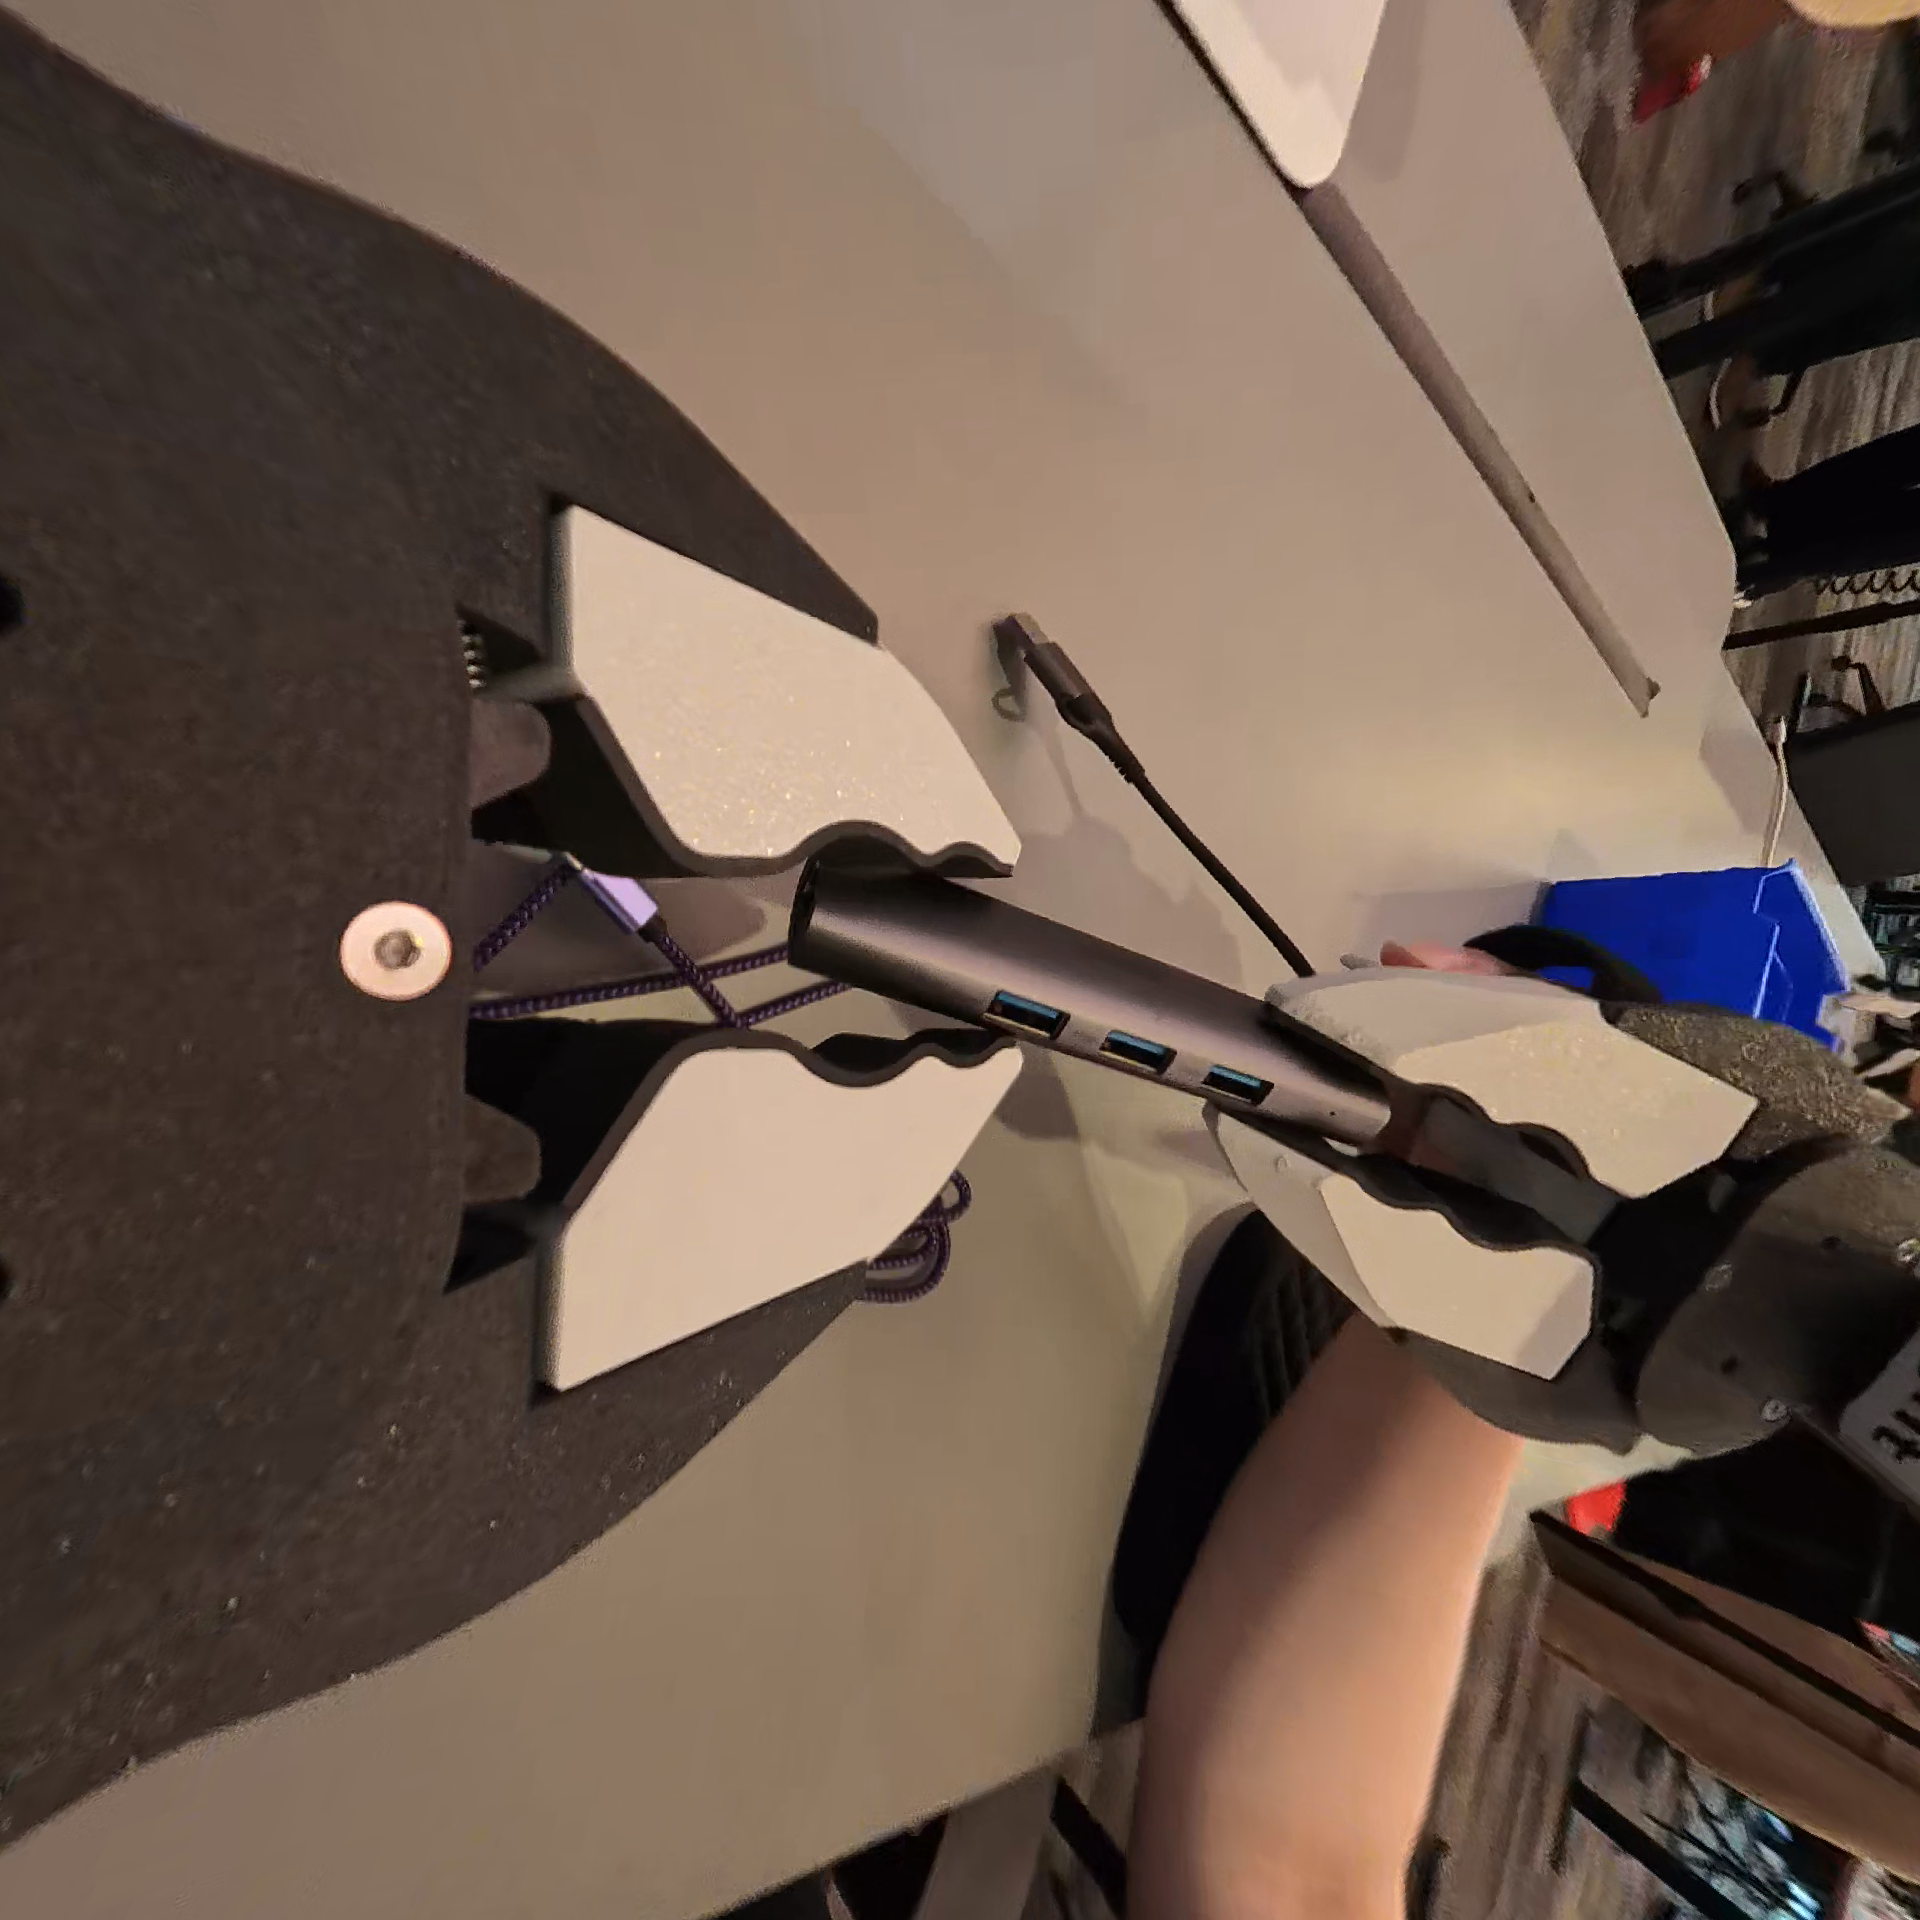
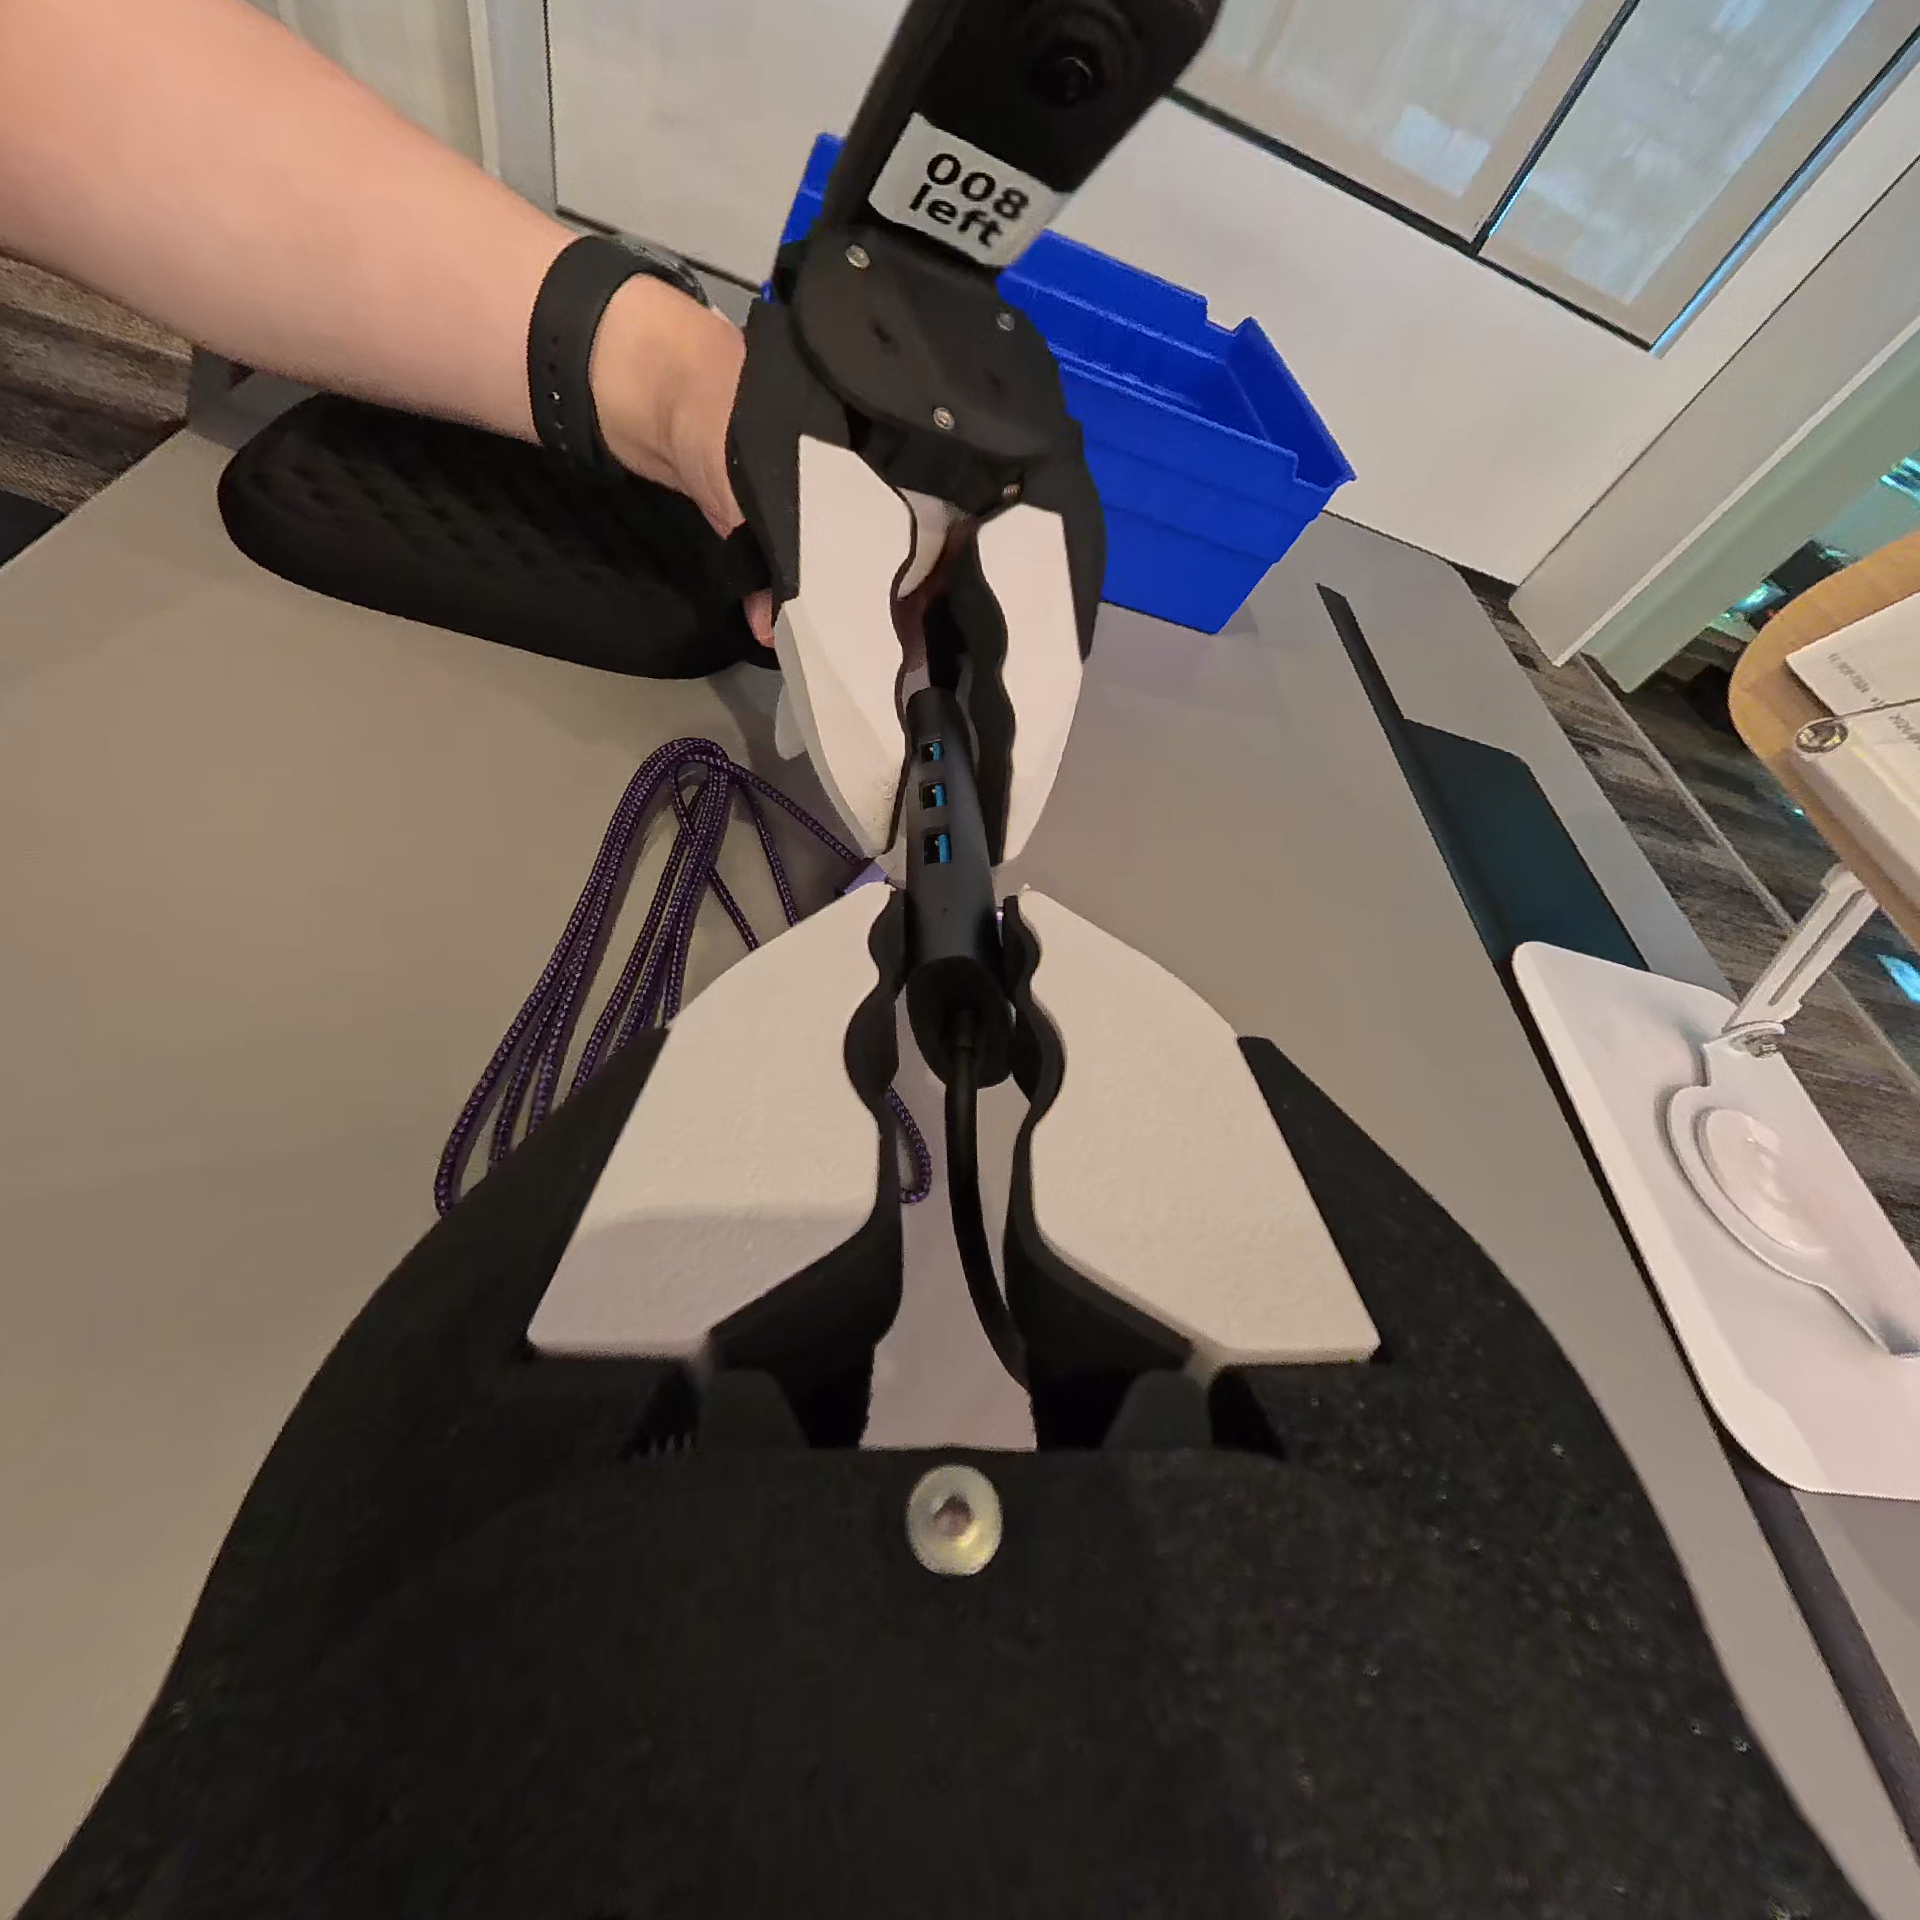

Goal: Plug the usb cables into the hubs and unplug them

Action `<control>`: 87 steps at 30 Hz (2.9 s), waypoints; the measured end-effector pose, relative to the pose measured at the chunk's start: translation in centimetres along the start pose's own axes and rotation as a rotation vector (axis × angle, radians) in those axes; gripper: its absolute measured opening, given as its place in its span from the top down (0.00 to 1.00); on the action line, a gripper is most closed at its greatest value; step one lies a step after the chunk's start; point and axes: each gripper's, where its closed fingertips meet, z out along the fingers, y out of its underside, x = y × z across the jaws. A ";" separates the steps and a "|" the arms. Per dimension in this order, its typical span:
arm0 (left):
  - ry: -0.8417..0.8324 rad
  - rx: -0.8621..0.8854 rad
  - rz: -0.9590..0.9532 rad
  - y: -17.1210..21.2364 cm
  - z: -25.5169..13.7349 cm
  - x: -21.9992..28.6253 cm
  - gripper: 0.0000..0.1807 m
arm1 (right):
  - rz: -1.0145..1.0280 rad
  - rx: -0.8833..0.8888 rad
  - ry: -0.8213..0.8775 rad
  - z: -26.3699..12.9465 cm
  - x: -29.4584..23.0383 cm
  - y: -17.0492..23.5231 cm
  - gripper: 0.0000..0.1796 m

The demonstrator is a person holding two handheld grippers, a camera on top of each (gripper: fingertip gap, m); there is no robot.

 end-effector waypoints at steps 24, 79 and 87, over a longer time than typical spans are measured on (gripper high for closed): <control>0.107 0.055 -0.139 -1.7 -1.0 1.6 0.77 | -0.053 0.055 0.041 -0.3 -0.1 -1.1 0.90; 0.047 0.198 -0.213 -2.9 -3.1 0.3 0.80 | 0.497 0.173 -0.097 3.3 -0.2 -1.5 0.67; 0.043 0.199 -0.202 -3.7 -3.7 0.3 0.80 | 0.517 0.090 -0.215 5.9 -2.4 0.9 0.73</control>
